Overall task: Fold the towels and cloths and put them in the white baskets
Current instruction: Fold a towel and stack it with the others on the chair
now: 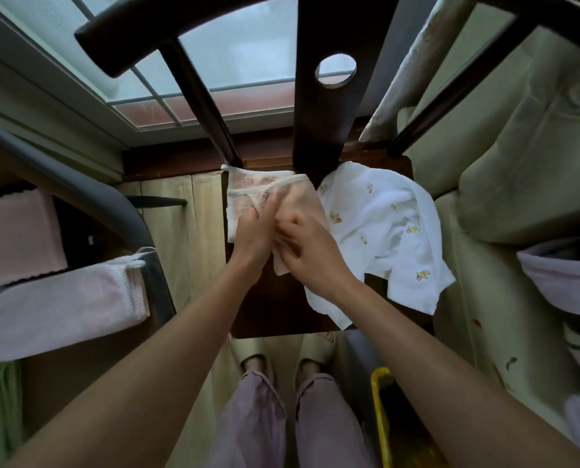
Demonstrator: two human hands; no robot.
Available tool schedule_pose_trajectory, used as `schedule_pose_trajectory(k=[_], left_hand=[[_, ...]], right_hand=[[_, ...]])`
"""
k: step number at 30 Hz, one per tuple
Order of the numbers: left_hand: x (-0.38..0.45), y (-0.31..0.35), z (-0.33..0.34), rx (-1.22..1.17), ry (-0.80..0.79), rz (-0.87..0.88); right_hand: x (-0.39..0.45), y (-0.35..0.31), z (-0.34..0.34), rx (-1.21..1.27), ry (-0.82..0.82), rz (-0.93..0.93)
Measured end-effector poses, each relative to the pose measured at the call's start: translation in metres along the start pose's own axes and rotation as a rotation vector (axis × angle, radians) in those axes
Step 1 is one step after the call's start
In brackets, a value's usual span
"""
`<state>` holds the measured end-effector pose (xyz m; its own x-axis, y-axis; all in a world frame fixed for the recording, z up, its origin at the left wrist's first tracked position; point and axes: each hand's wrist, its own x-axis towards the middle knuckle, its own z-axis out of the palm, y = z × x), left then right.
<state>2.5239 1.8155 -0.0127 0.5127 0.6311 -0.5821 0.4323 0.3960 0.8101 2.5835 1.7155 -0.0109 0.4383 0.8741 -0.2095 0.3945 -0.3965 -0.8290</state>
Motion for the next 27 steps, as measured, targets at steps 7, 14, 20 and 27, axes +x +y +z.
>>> schedule_pose_trajectory(k=[7,14,20,27], left_hand=[[0.005,-0.013,-0.048,0.308,-0.078,0.232],[0.007,-0.016,-0.084,0.583,-0.199,0.377],[0.004,-0.014,-0.094,0.463,-0.197,0.37],[0.007,-0.022,-0.104,0.312,-0.185,0.213]], right_hand=[[0.003,0.005,-0.01,-0.015,0.343,0.116],[0.036,0.022,-0.016,-0.317,0.043,0.012],[0.044,0.027,-0.013,-0.226,-0.208,0.011],[0.048,0.008,-0.011,0.036,-0.116,0.155]])
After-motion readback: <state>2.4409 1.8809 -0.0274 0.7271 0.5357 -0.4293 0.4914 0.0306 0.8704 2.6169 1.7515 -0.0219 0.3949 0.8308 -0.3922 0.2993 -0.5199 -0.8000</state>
